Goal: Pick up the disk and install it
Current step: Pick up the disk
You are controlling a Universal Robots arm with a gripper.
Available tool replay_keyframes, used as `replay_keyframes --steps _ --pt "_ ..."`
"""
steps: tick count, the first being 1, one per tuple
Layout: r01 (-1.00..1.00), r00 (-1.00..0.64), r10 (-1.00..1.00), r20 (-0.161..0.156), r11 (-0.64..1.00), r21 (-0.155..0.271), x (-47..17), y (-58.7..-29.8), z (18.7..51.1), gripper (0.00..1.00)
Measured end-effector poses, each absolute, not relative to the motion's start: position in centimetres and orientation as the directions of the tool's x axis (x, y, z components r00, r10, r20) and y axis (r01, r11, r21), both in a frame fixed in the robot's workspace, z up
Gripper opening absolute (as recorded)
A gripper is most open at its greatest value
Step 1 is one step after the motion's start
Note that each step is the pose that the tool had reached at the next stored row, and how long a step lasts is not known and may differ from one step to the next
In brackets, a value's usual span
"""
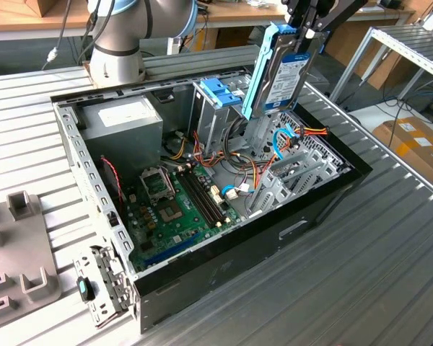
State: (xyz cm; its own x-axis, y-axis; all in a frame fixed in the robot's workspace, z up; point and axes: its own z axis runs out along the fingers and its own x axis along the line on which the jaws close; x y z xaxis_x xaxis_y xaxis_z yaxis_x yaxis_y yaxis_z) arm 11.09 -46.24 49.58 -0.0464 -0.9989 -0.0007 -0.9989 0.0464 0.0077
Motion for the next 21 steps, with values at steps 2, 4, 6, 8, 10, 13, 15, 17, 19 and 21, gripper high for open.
replay_keyframes --steps 2,4,6,8,10,13,15,17,19,21 --pt "-0.999 -0.046 -0.999 -0.001 0.046 0.008 11.09 -46.25 49.58 0.35" --pt "-0.999 -0.046 -0.999 -0.001 0.046 0.008 11.09 -46.26 49.58 0.35" --pt "-0.999 -0.046 -0.999 -0.001 0.046 0.008 11.09 -46.26 49.58 0.35" --pt "-0.999 -0.046 -0.999 -0.001 0.046 0.008 11.09 -46.26 49.58 0.35" --pt "-0.999 -0.046 -0.999 -0.001 0.046 0.008 11.09 -46.27 49.58 0.35" --pt "-0.999 -0.046 -0.999 -0.001 0.046 0.008 11.09 -46.44 49.58 0.35" --pt "-0.999 -0.046 -0.999 -0.001 0.046 0.008 11.09 -46.62 49.58 0.35" --pt "-0.999 -0.046 -0.999 -0.001 0.046 0.008 11.09 -46.78 49.58 0.35" --pt "-0.999 -0.046 -0.999 -0.001 0.046 0.008 11.09 -46.92 49.58 0.35" --pt "-0.999 -0.046 -0.999 -0.001 0.046 0.008 11.09 -46.98 49.58 0.35"
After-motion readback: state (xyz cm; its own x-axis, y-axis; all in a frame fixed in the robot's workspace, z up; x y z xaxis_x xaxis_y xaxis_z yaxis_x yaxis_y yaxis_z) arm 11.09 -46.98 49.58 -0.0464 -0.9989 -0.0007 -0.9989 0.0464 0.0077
